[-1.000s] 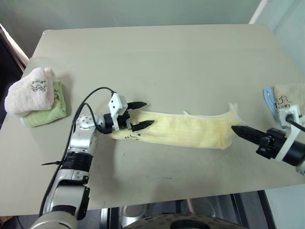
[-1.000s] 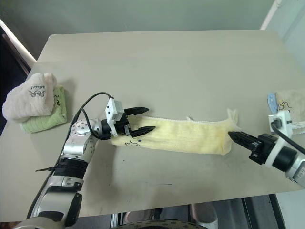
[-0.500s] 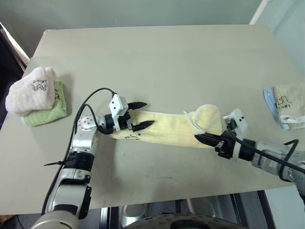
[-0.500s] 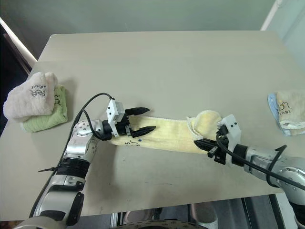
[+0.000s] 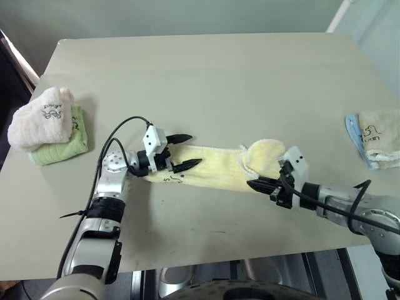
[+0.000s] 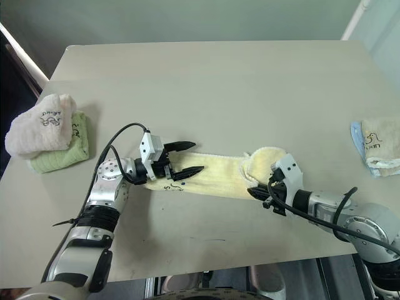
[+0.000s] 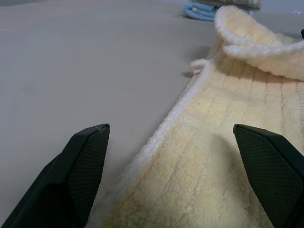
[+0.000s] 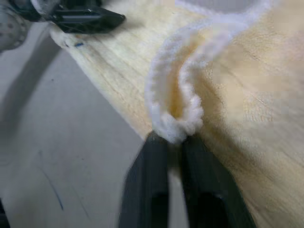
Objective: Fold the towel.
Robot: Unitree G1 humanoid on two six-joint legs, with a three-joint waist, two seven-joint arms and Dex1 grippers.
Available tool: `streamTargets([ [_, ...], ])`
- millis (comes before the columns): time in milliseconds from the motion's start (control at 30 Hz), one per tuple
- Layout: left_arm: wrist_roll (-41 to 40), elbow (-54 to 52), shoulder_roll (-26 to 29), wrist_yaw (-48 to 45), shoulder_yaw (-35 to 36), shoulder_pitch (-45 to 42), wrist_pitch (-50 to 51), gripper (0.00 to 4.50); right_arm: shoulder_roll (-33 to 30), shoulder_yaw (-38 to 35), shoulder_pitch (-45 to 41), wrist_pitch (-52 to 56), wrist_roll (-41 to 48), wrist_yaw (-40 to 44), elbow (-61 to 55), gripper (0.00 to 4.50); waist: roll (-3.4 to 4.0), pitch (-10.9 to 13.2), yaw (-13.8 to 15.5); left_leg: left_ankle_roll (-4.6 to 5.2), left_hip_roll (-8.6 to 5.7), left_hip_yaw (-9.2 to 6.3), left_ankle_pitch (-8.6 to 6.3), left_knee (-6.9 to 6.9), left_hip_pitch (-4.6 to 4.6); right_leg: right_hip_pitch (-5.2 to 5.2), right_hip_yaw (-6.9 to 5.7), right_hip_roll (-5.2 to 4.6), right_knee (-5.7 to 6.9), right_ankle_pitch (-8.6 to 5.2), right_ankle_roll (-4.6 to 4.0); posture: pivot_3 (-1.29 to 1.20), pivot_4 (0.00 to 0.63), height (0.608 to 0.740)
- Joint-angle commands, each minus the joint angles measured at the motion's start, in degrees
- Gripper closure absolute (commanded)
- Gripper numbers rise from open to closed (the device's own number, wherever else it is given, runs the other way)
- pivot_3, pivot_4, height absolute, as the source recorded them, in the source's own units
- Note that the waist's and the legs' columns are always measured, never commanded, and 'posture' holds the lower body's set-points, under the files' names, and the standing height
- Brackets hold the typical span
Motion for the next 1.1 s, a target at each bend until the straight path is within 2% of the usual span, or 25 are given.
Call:
streamTargets([
  [33,-1.52,-1.45,-1.05,-1.22,1.10,-0.56,-1.09,0.00,0.31,-0.59,-0.10,0.24,1.49,2.63,-3.51,2.81,0.00,0.00,0.00,0.00,0.00,0.00,0.01,0.00,0.00,0.00,0.00,0.00,0.00,0.00,-0.01,0.00,0.150,0.740],
  [167,-6.48,-6.04,-2.82,-4.07,2.24,0.39,0.97,0.00,-0.16,-3.61,1.55,-0.52,3.78,4.20,-5.97,1.41,0.00,0.00,0.07,-0.03,0.00,0.00,0.02,-0.01,-0.03,0.00,-0.02,0.00,-0.01,-0.05,-0.07,0.00,0.150,0.740],
  [300,-11.68,-10.02,-4.39,-4.94,3.92,-0.36,5.48,0.00,-0.74,-11.26,4.26,-3.27,7.79,5.97,-6.95,0.06,0.00,0.00,0.06,-0.07,-0.01,0.03,0.06,0.01,-0.04,0.01,0.00,-0.01,-0.03,-0.17,-0.22,0.00,0.150,0.740],
  [333,-12.77,-11.03,-4.80,-4.92,4.18,-0.51,6.78,0.00,-0.88,-13.04,4.89,-4.14,8.31,6.70,-7.20,0.02,0.00,0.00,0.07,-0.07,-0.02,0.04,0.06,0.01,-0.04,0.01,0.01,0.00,-0.03,-0.18,-0.25,0.00,0.150,0.740],
  [433,-15.94,-14.52,-6.34,-4.60,4.06,-0.95,11.54,0.58,0.51,-18.29,5.71,-8.03,9.18,6.92,-7.04,0.00,-0.01,0.00,0.09,-0.06,-0.02,0.06,0.07,0.02,-0.04,0.03,0.02,-0.01,-0.03,-0.26,-0.37,0.00,0.150,0.740],
  [467,-16.57,-15.36,-6.84,-4.58,3.77,-0.98,12.89,0.92,1.36,-19.37,5.74,-9.59,8.83,7.11,-6.91,0.42,-0.01,0.00,0.09,-0.04,-0.02,0.06,0.08,0.01,-0.03,0.06,0.03,-0.01,-0.04,-0.27,-0.38,0.00,0.150,0.740],
  [533,-15.12,-15.69,-8.06,-5.14,1.83,-1.21,12.65,1.59,2.42,-19.58,6.02,-12.17,4.88,7.34,-6.24,0.95,-0.01,0.00,0.06,-0.02,-0.02,0.05,0.09,0.02,0.03,0.11,0.03,-0.01,-0.04,-0.26,-0.39,0.00,0.150,0.740],
  [633,-12.44,-14.93,-9.75,-5.39,-0.59,-1.98,11.12,2.66,4.68,-18.45,5.29,-14.99,0.26,6.04,-4.06,2.00,-0.01,0.00,0.06,0.01,0.00,0.04,0.10,0.01,0.12,0.19,0.03,-0.02,-0.03,-0.22,-0.38,0.00,0.150,0.740],
  [733,-10.03,-13.99,-12.51,-4.15,-3.09,-3.22,10.51,3.90,7.35,-16.69,3.94,-17.15,-4.67,4.75,-1.63,3.19,0.00,0.00,0.07,0.06,0.00,0.04,0.13,0.04,0.16,0.23,0.05,-0.03,-0.04,-0.09,-0.27,0.00,0.150,0.740],
  [800,-6.31,-11.87,-14.46,-2.13,-5.12,-3.98,7.87,4.50,9.03,-15.23,3.28,-18.15,-7.63,4.12,-0.30,3.88,0.00,0.00,0.07,0.10,0.00,0.03,0.16,0.05,0.19,0.28,0.05,-0.04,-0.06,0.09,-0.06,0.00,0.150,0.740],
  [833,-5.29,-11.20,-14.95,-1.62,-5.48,-4.17,7.01,4.50,9.57,-14.94,3.13,-18.33,-8.42,4.08,0.00,4.26,0.01,0.01,0.06,0.11,0.00,0.03,0.16,0.05,0.27,0.37,0.05,-0.04,-0.08,0.22,0.11,0.00,0.150,0.740],
  [867,-3.33,-9.89,-16.20,-0.31,-6.44,-4.31,5.08,4.50,10.52,-14.04,2.85,-18.99,-10.09,3.97,0.80,4.47,0.01,0.01,0.01,0.11,0.00,0.04,0.16,0.05,0.34,0.42,0.07,-0.04,-0.08,0.23,0.13,0.00,0.150,0.740],
  [1100,3.70,-4.39,-20.52,2.87,-10.37,-5.99,-1.42,4.50,14.57,-9.44,1.62,-21.50,-18.52,4.66,4.75,4.47,0.01,0.01,-0.08,0.11,0.01,0.04,0.16,0.02,0.38,0.43,0.06,-0.04,-0.09,0.17,0.30,0.00,0.150,0.740],
])
